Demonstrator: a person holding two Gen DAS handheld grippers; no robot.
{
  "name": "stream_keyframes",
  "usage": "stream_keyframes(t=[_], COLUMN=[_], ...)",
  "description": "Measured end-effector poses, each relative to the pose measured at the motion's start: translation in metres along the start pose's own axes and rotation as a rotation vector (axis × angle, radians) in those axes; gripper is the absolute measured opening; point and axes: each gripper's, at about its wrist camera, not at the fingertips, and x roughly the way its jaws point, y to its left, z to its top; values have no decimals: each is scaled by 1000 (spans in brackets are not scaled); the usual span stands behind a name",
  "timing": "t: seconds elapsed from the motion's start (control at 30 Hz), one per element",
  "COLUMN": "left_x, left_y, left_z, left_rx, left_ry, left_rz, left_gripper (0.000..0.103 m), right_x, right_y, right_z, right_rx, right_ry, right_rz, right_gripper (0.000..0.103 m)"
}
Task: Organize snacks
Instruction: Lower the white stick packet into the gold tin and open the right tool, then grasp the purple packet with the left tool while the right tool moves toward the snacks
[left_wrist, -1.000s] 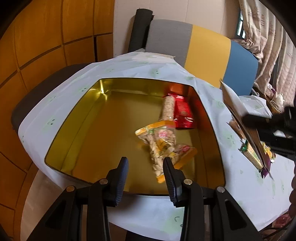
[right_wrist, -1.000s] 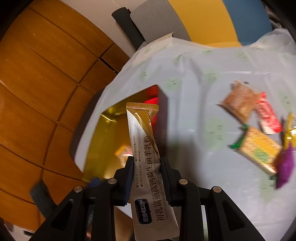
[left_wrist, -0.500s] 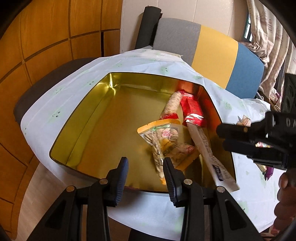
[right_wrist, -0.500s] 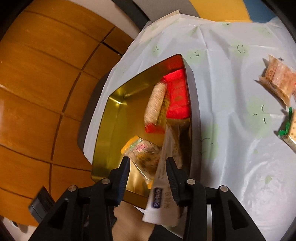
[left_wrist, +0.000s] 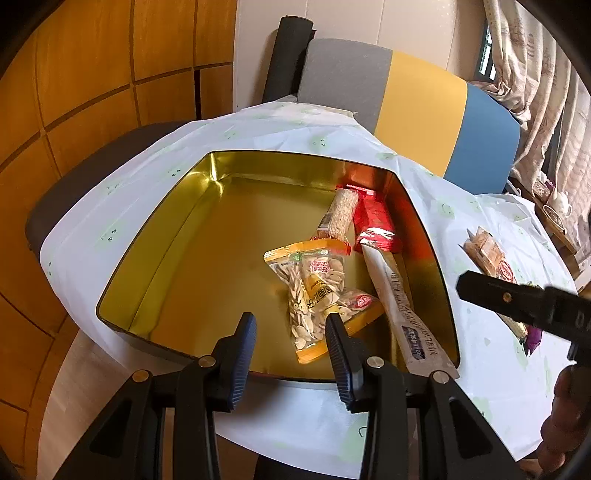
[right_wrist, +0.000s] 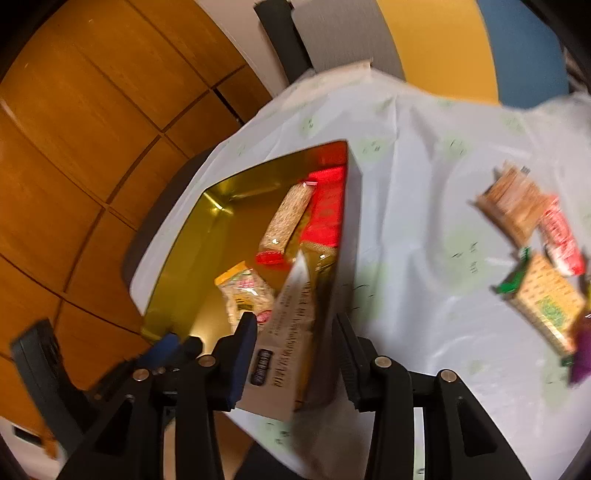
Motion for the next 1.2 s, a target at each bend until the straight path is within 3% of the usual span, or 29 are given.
stream_keyframes(t=[0.23, 0.63, 0.9, 1.1, 1.2], left_x=[-4, -19, -26, -16, -5], left_y=[-8, -44, -109, -181, -210], left_z=[0, 7, 11, -1, -9], left_rx=[22, 133, 279, 429, 490], left_ry=[-13, -44, -36, 48, 100], left_rz=[-18, -105, -235, -396, -442], left_gripper=[39, 39, 39, 39, 39], right_x=[-30, -61, -108, -130, -131], right_y=[-8, -81, -164, -202, -214], right_z=[-16, -44, -74, -93, -101], right_rx=[-102, 16, 218, 314, 337], right_ry=[-104, -145, -198, -212, -199], right_rz=[-136, -318, -515, -605, -616], right_gripper=[62, 64, 65, 67, 67])
